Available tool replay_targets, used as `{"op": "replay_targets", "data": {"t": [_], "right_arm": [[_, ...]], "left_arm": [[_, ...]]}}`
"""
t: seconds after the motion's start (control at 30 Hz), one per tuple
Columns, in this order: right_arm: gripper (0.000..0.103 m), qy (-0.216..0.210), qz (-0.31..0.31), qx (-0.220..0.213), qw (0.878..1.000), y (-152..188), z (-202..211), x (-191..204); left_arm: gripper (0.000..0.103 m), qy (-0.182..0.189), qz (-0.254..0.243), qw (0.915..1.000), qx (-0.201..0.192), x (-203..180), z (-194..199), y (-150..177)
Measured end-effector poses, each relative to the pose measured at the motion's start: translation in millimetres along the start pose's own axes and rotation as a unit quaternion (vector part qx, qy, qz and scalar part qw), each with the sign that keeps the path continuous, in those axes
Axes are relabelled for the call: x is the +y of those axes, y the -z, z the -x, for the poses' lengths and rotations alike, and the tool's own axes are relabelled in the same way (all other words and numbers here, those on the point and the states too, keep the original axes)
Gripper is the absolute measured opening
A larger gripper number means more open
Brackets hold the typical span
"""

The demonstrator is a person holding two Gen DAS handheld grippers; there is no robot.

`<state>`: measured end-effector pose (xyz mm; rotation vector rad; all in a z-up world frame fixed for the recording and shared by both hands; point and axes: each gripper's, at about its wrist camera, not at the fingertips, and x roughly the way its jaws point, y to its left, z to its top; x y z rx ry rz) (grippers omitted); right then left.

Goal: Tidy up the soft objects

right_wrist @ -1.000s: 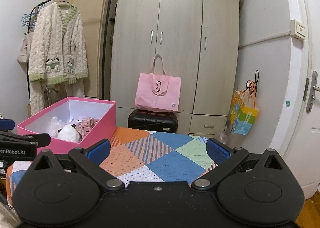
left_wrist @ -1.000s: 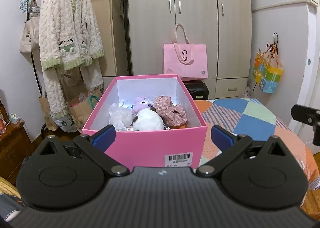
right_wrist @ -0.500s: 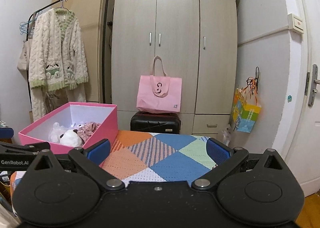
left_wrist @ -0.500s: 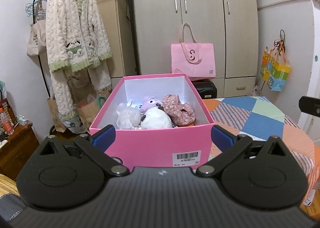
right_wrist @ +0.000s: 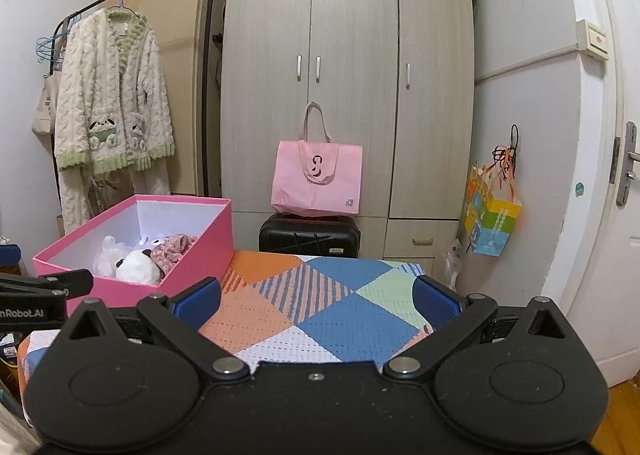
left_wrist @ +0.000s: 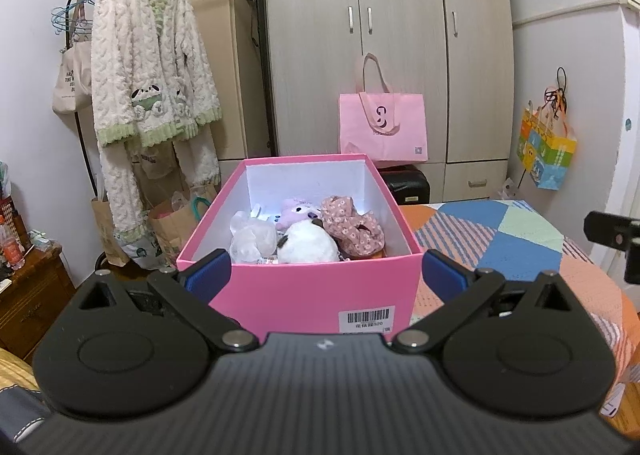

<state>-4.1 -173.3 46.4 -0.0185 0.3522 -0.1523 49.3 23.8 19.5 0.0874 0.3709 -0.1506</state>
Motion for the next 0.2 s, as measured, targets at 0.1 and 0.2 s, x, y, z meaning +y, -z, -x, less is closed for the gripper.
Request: {"op": "replay_targets", "data": {"t": [0.1, 0.2], "right_arm": [[0.103, 0.002, -0.002, 0.0, 1.0, 0.0, 0.5, -1.7], [0.103, 0.001, -0.002, 0.001, 1.0, 0.3, 0.6, -2.2]], "left_arm": [[0.103, 0.002, 0.001, 1.0, -0.001, -0.2, 1.5, -0.6], [0.103, 0.004, -0.001, 1.0, -0.003, -1.3, 2.3, -0.9]]}}
